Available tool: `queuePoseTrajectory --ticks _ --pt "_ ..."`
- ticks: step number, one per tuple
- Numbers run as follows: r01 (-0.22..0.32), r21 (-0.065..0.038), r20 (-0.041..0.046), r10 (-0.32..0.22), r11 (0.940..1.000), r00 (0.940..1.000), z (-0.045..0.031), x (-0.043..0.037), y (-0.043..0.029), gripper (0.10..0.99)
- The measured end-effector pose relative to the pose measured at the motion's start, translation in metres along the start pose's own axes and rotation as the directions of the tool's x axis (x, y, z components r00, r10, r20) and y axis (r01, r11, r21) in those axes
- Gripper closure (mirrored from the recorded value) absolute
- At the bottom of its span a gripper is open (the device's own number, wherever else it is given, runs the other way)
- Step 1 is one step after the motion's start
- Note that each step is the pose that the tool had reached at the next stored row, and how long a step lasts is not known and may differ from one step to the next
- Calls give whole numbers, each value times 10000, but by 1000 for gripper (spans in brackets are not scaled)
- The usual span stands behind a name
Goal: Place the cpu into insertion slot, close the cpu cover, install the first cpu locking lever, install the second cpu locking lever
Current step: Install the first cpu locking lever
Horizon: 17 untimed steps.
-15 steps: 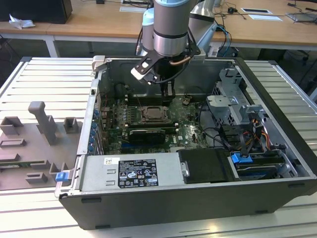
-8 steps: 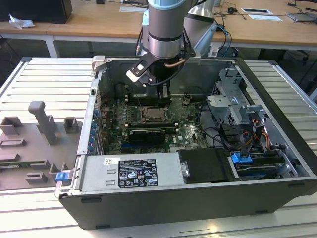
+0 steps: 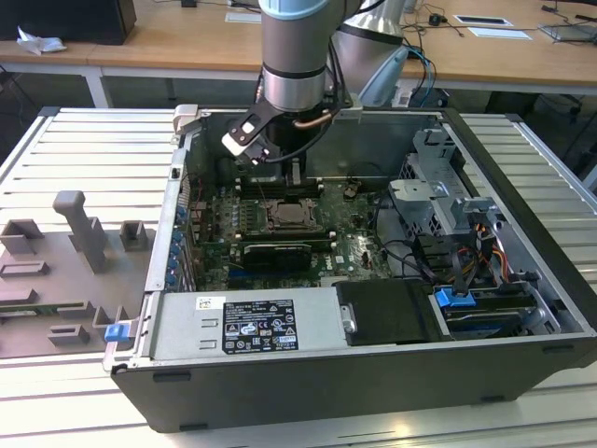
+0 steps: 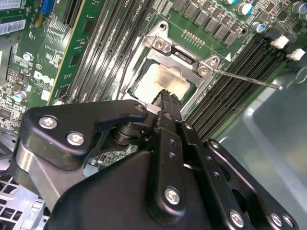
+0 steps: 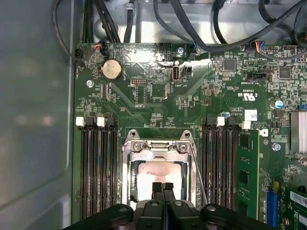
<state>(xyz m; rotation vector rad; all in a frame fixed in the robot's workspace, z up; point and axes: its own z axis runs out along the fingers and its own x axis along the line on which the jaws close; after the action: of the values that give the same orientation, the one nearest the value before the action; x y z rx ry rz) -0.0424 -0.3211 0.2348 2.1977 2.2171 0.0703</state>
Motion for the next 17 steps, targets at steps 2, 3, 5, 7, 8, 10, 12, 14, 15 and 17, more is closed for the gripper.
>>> queuePoseTrajectory --ticks 2,3,5,7,8,10,12,14,15,17 --pt "0 0 0 0 10000 10000 -1 0 -20 980" --pt "2 0 1 -2 10000 10000 -1 0 -20 980" --pt "0 0 0 0 10000 10000 -2 0 -21 980" --pt "-2 -1 0 2 10000 10000 -24 3 -24 980" --pt "-1 0 2 1 10000 10000 -37 3 -23 980" --pt "0 1 1 0 10000 10000 -88 4 -20 980" --pt "0 0 1 0 10000 10000 -178 5 -16 980" --pt "0 0 1 0 10000 10000 -250 7 -13 980" --pt "0 0 1 0 10000 10000 -277 7 -11 980" --pt "0 0 0 0 10000 10000 -339 8 -9 980"
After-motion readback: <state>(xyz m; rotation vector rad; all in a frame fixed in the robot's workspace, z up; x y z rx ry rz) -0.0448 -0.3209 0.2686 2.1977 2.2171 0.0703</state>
